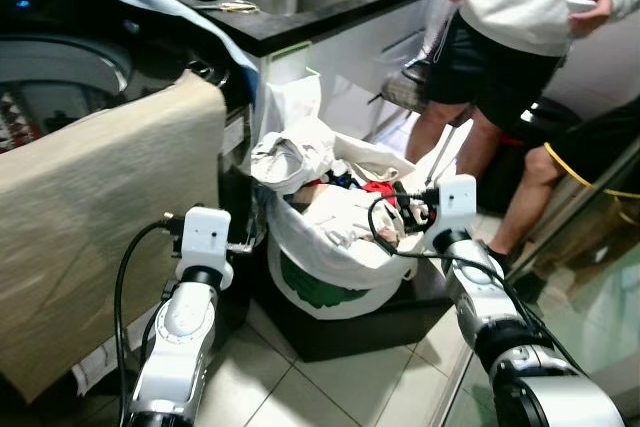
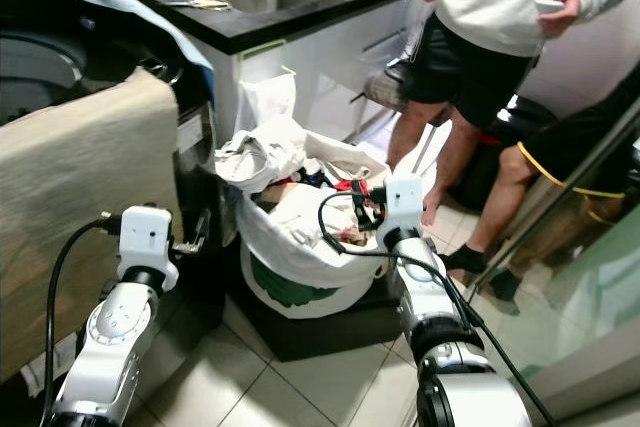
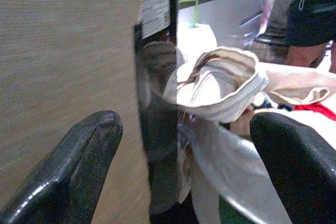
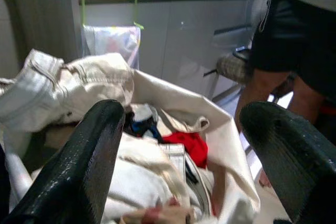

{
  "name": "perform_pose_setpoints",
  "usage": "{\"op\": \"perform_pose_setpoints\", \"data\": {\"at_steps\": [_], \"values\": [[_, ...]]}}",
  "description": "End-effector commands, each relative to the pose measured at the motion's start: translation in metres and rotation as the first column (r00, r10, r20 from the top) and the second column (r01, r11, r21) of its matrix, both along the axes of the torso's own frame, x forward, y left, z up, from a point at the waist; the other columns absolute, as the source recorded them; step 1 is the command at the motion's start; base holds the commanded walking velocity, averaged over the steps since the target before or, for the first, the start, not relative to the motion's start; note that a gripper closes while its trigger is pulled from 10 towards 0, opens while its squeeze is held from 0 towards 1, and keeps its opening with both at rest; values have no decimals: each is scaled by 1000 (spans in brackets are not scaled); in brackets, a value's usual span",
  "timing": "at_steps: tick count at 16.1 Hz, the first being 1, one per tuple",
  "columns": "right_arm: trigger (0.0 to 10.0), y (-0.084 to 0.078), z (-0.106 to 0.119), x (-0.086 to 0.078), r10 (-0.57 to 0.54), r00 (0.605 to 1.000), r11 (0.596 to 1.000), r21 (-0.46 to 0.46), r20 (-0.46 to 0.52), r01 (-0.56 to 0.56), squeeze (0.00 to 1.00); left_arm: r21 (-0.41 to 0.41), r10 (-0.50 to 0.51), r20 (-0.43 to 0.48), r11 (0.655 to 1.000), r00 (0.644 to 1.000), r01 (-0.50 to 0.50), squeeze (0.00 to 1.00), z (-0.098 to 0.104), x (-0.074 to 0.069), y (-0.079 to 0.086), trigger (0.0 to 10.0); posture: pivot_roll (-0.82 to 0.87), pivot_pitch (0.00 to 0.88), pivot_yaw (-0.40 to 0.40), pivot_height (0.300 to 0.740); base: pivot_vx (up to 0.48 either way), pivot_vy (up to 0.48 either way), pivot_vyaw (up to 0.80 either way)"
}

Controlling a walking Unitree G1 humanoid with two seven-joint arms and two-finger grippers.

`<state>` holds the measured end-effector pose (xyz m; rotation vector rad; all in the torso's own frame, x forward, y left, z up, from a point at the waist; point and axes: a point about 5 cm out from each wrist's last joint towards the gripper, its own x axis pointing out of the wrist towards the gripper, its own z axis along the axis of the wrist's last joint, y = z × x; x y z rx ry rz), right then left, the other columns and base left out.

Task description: Clothes washing

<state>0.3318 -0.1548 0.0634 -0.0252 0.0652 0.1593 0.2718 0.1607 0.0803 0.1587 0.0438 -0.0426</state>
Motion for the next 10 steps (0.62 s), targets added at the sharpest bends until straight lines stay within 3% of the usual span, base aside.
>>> {"op": "perform_pose_setpoints", "data": {"at_steps": [1, 6, 10], "values": [[10000, -5, 3, 3, -11, 1000, 1000, 3, 1, 11, 0, 1, -32, 9, 999, 999, 32, 0, 0, 1, -9, 10000, 159, 0, -109, 740, 0, 0, -800], [10000, 2, 9, 5, 27, 999, 999, -33, 28, -26, 0, 6, -34, 19, 999, 999, 34, 0, -1, 3, -8, 10000, 164, 0, -117, 740, 0, 0, -800], [10000, -1, 11, 7, 14, 999, 999, -49, 39, -12, 0, 17, -30, 35, 999, 999, 29, 0, 1, 7, -12, 10000, 153, 0, -113, 740, 0, 0, 0]]}}
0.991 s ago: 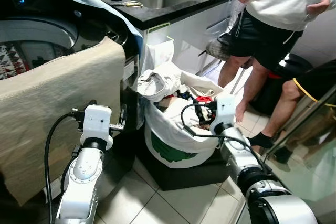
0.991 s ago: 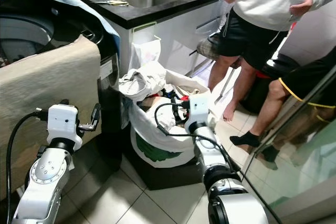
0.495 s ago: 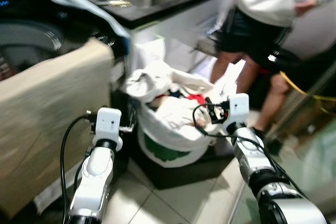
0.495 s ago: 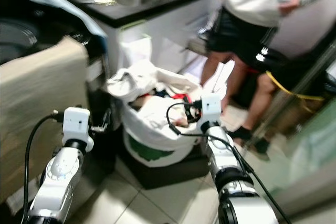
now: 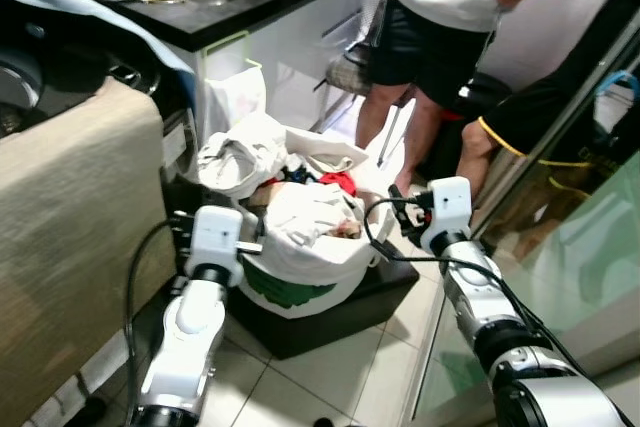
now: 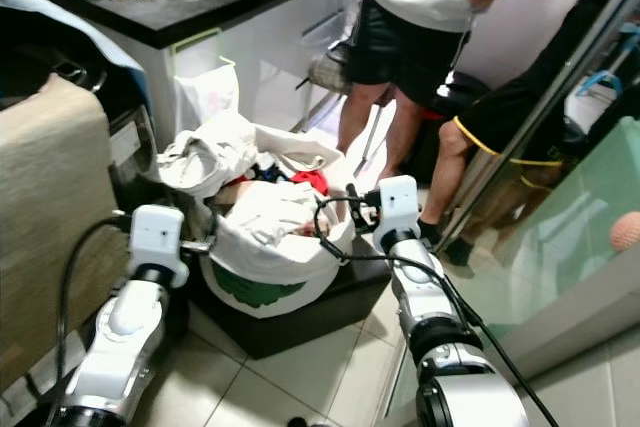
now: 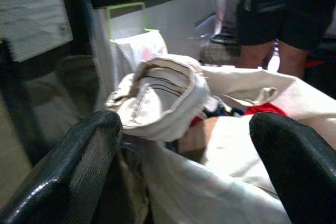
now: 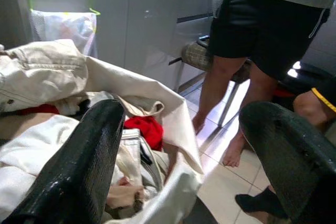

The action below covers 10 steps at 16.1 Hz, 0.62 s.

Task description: Clothes washing

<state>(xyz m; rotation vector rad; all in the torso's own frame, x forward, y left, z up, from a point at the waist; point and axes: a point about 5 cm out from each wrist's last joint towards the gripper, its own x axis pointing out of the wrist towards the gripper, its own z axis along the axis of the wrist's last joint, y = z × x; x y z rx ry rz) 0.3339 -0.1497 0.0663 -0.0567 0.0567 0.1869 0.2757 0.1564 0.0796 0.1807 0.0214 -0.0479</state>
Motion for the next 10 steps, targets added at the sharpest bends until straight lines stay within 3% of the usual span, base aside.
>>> {"op": "perform_pose_setpoints", "data": {"at_steps": [1, 10], "values": [[10000, -6, 8, 5, -14, 999, 1000, -18, 30, 14, 0, -6, -25, 22, 1000, 999, 25, 0, 4, 4, -10, 10000, 149, 0, -111, 740, 0, 0, 0], [10000, 2, 6, 3, 18, 1000, 1000, -10, 24, -18, 0, -25, -6, 41, 1000, 999, 7, 0, 6, 4, -7, 10000, 161, 0, -119, 740, 0, 0, 0]]}}
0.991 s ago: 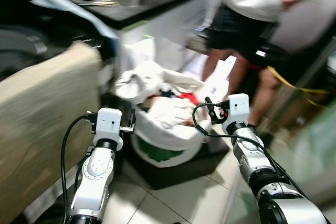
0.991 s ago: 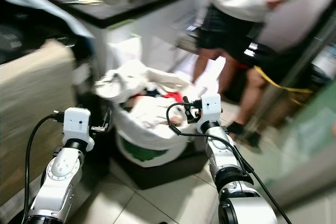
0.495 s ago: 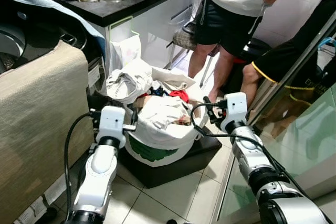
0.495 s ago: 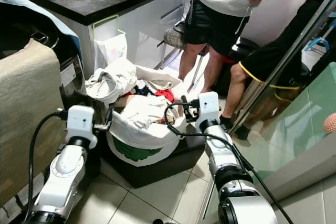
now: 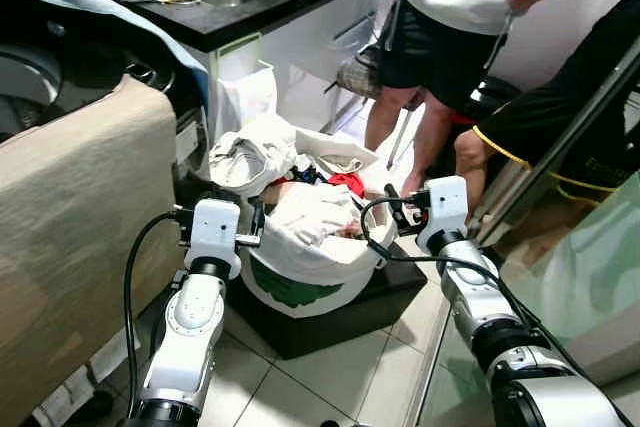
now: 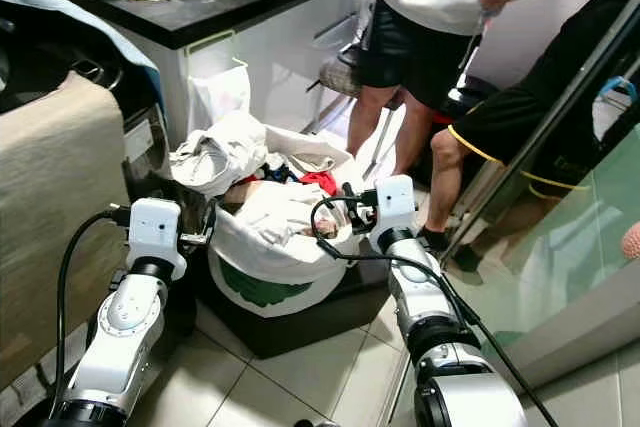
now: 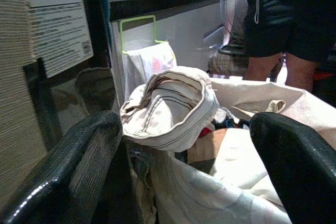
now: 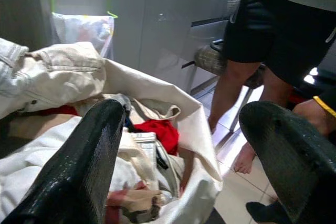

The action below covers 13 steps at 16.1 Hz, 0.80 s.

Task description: Clothes washing

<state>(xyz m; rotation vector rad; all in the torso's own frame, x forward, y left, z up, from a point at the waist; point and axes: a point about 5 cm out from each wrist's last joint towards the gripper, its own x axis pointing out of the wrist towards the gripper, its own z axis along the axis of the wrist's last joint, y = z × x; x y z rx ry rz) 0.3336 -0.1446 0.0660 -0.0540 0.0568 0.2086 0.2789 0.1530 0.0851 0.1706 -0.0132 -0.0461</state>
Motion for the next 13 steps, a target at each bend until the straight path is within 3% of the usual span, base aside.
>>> {"op": "perform_pose_setpoints", "data": {"at_steps": [1, 7, 13], "values": [[10000, -2, 7, 4, 0, 1000, 1000, -11, 26, 1, 0, -26, -1, 11, 1000, 1000, 1, 0, 1, 0, -3, 10000, 162, 0, -120, 740, 0, 0, 0], [10000, 0, 5, 2, 13, 1000, 1000, -11, 21, -13, 0, -36, 0, 22, 999, 1000, 1, 0, 3, 0, -1, 10000, 164, 0, -120, 740, 167, 398, 0], [10000, 1, 3, 1, 20, 1000, 1000, -7, 11, -20, 0, -30, 11, 13, 999, 1000, -11, 0, 1, 0, 1, 10000, 162, 0, -114, 740, 0, 0, -76]]}}
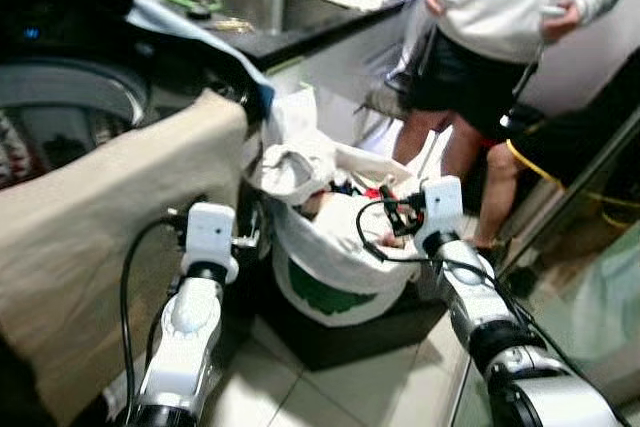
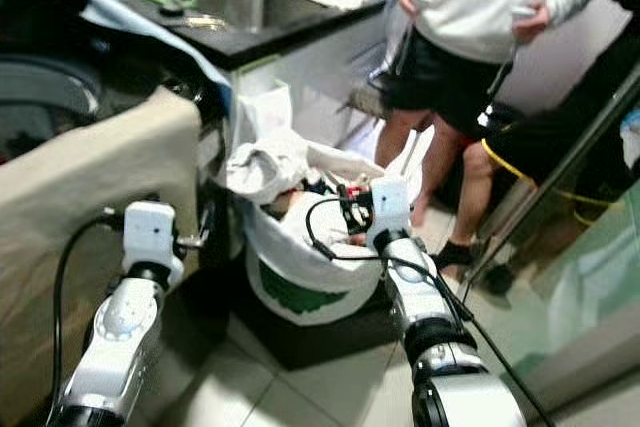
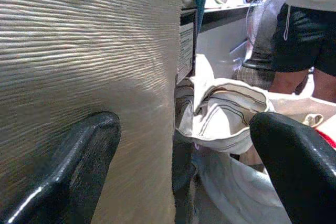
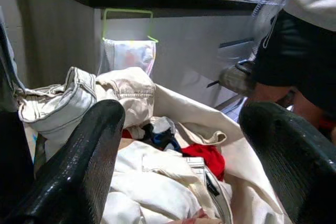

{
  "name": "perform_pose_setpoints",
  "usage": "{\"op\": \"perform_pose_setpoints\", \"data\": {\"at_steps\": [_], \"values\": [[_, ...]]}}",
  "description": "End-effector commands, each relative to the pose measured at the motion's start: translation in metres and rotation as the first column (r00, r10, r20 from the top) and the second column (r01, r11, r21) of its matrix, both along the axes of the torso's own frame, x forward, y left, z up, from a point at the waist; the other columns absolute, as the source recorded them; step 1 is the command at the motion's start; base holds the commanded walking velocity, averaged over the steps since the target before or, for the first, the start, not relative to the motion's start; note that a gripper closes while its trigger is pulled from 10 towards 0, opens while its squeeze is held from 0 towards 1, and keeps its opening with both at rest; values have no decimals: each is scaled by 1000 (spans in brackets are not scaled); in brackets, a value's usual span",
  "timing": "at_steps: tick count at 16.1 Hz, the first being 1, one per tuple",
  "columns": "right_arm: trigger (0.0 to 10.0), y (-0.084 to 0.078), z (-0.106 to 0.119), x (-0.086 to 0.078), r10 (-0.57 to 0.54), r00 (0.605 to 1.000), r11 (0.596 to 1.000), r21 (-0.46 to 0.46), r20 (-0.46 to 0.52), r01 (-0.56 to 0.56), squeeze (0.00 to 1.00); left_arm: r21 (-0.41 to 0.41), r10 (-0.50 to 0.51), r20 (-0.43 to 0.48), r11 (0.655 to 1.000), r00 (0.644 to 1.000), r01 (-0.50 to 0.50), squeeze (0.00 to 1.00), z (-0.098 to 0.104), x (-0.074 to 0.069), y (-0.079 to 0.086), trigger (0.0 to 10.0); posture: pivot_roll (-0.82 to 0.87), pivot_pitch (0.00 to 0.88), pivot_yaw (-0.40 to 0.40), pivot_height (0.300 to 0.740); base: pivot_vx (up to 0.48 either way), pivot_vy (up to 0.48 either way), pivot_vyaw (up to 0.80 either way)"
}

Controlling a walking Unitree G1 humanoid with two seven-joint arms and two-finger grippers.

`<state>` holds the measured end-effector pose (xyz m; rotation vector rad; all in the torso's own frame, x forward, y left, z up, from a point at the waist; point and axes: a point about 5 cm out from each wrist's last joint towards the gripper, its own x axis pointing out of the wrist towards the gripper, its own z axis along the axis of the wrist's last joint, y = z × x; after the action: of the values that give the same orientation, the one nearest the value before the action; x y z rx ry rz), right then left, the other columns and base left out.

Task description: Clothes washing

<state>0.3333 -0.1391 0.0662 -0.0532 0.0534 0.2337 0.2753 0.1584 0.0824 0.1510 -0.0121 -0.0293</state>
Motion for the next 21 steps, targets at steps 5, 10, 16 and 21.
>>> {"op": "perform_pose_setpoints", "data": {"at_steps": [5, 10, 16, 21], "values": [[10000, -4, 1, 2, 1, 1000, 1000, -6, -12, -1, 0, -2, -10, 11, 1000, 1000, 10, 0, 3, 5, -5, 10000, 162, 0, -114, 740, 0, 0, -758], [10000, -2, 0, 2, 5, 1000, 1000, -24, -20, -5, 0, 14, -19, 5, 1000, 1000, 19, 0, 3, 5, -6, 10000, 160, 0, -111, 740, 0, 0, -150], [10000, 0, -1, 0, 20, 1000, 999, -45, -13, -21, 0, 19, -29, -5, 999, 1000, 29, 0, 1, 4, -9, 10000, 159, 0, -114, 740, 0, 0, -650], [10000, 1, -4, 1, 23, 998, 999, -34, -56, -24, 0, 25, -33, -8, 999, 999, 33, 0, 0, 4, -10, 10000, 157, 0, -114, 740, 0, 0, -466]]}}
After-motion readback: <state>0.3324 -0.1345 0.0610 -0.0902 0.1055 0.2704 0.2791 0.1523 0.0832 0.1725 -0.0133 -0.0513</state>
